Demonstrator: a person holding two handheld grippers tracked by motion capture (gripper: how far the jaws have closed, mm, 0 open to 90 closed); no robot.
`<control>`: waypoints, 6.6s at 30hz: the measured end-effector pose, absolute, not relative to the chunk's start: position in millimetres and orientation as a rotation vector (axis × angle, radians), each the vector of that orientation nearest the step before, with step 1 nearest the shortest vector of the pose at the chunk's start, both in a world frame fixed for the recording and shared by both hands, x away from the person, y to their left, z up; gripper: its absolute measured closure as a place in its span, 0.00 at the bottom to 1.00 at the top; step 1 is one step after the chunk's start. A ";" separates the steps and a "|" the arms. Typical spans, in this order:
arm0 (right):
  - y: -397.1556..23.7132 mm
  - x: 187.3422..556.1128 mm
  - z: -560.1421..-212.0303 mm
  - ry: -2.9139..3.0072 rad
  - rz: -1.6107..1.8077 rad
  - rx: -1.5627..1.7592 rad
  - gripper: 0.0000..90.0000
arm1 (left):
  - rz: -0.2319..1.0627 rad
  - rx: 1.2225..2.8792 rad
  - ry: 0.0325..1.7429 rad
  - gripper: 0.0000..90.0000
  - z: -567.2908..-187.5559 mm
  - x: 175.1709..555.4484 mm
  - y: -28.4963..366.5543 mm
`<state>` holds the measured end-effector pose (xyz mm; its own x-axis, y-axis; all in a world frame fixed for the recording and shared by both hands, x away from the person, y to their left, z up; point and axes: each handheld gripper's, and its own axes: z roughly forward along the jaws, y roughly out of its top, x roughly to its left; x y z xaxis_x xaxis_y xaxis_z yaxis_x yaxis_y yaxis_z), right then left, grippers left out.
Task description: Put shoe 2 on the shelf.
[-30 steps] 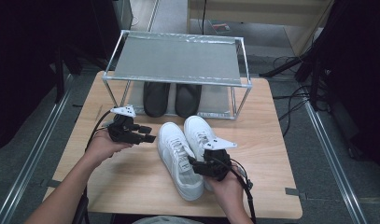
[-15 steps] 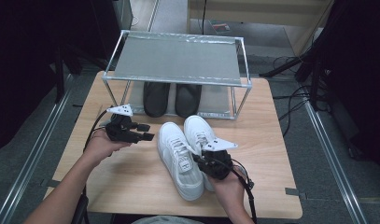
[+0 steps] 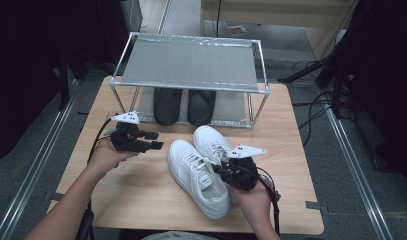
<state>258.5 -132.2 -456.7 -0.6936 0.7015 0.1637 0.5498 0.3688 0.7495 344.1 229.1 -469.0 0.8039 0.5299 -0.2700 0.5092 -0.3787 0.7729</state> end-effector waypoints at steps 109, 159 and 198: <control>-19.2 515.7 -246.1 1.842 1.132 1.536 0.87 | 0.235 1.954 0.953 0.52 -479.5 299.2 310.0; -6.6 512.7 -274.7 1.898 1.089 1.556 0.54 | 0.214 2.030 0.887 0.52 -481.2 312.9 290.1; -32.5 445.6 -265.7 2.191 1.312 1.133 0.47 | 0.211 2.071 0.889 0.50 -484.4 312.3 289.1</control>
<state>445.6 -32.5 -265.7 -0.6211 0.7770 0.1020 0.4568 0.2532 0.8528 312.3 289.1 -484.4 0.7332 0.6603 -0.1626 0.5169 -0.3856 0.7643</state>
